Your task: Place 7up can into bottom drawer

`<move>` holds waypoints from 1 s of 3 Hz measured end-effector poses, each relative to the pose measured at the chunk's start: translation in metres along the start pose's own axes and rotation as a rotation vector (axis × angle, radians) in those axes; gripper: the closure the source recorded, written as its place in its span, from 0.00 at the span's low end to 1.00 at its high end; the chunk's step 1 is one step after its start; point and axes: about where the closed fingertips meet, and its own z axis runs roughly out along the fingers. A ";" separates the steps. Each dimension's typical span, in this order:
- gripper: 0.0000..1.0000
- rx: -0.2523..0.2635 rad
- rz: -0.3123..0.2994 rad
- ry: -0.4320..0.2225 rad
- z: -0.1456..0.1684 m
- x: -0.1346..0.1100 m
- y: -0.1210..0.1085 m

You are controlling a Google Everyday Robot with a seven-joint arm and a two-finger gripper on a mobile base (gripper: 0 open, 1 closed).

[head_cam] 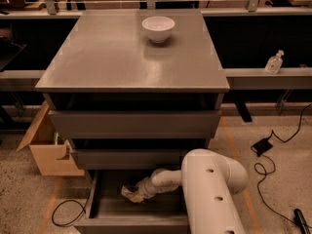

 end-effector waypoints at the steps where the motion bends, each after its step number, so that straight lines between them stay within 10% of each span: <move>1: 0.82 0.001 0.000 -0.002 0.001 -0.001 0.000; 3: 0.35 -0.006 0.000 -0.001 0.004 -0.001 0.003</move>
Offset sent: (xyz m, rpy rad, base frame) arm 0.0010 0.0009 0.0000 0.0012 -0.0017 -0.0009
